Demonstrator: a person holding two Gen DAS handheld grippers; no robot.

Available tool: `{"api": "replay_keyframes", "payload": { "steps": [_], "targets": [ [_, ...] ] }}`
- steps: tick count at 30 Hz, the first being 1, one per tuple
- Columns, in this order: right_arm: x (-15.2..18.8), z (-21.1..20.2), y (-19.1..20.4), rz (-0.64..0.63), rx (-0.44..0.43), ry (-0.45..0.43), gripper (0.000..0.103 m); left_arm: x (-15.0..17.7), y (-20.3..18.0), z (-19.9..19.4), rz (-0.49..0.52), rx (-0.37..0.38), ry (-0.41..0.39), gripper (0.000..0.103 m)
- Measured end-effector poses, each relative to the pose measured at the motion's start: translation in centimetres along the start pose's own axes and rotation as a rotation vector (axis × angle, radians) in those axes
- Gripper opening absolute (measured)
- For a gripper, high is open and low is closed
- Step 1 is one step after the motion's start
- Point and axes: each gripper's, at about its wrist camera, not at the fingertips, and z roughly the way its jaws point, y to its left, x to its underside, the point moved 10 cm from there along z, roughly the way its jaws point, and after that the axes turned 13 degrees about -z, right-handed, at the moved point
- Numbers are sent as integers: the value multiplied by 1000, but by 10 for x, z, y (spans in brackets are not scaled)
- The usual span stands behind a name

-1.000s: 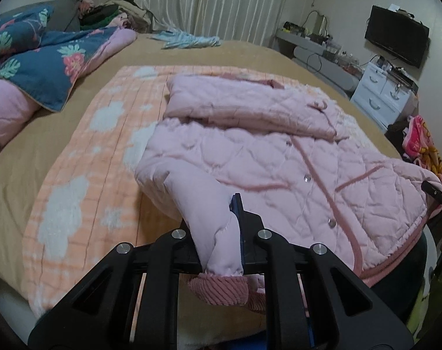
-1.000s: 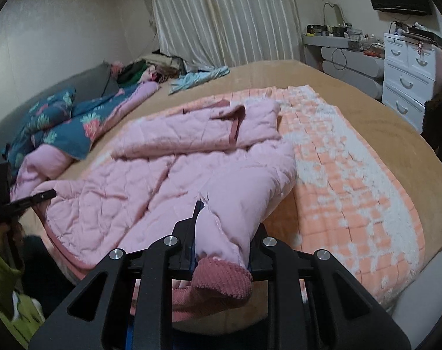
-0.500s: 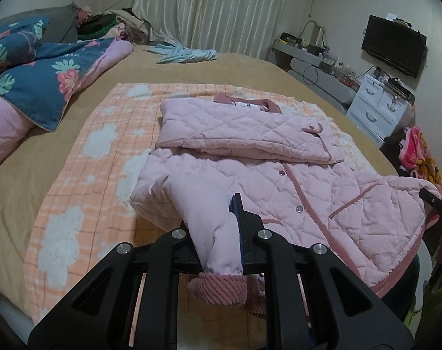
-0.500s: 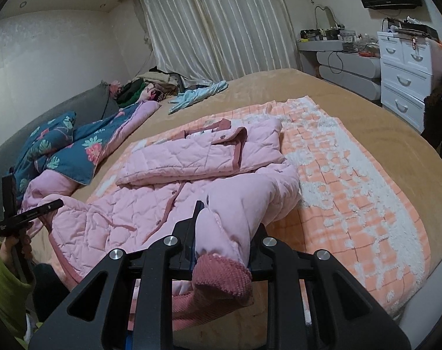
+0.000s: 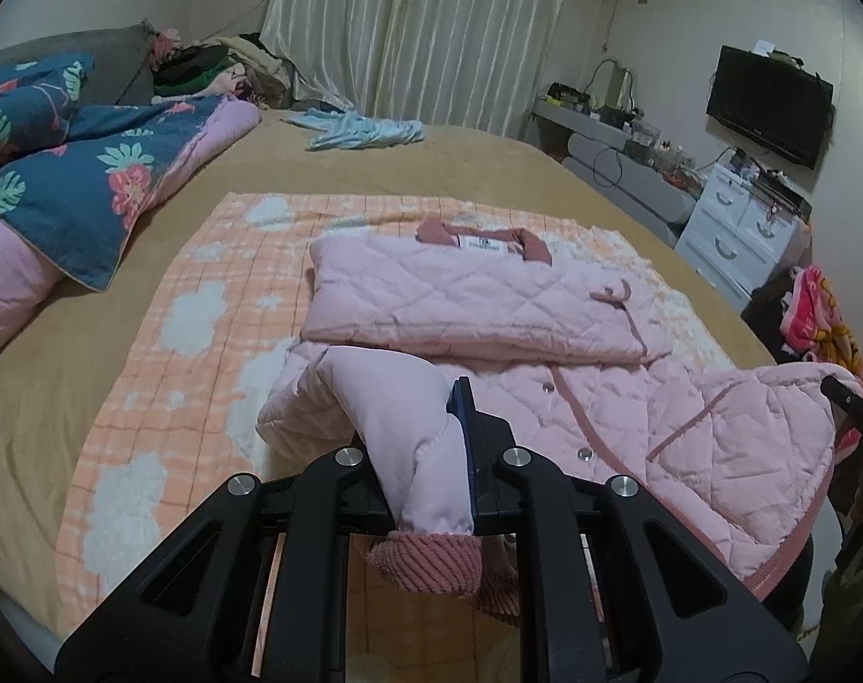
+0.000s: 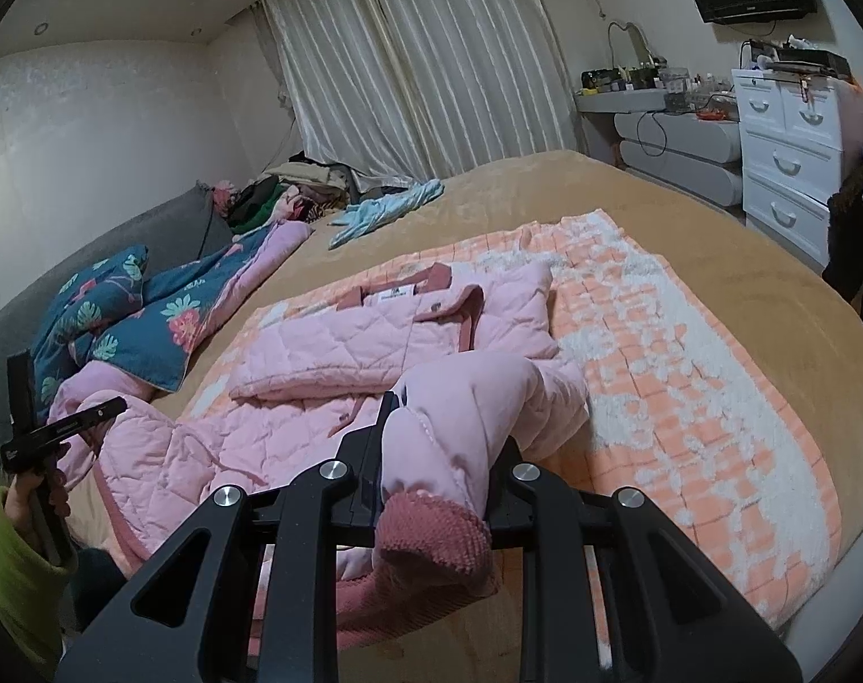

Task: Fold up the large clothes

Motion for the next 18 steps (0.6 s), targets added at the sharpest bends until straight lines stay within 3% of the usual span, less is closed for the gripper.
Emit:
{"api": "replay_keyframes", "payload": {
  "steps": [18],
  "targets": [
    [-60, 21, -21, 57, 13, -35, 20, -57, -10, 0, 4, -30, -82, 8]
  ]
}}
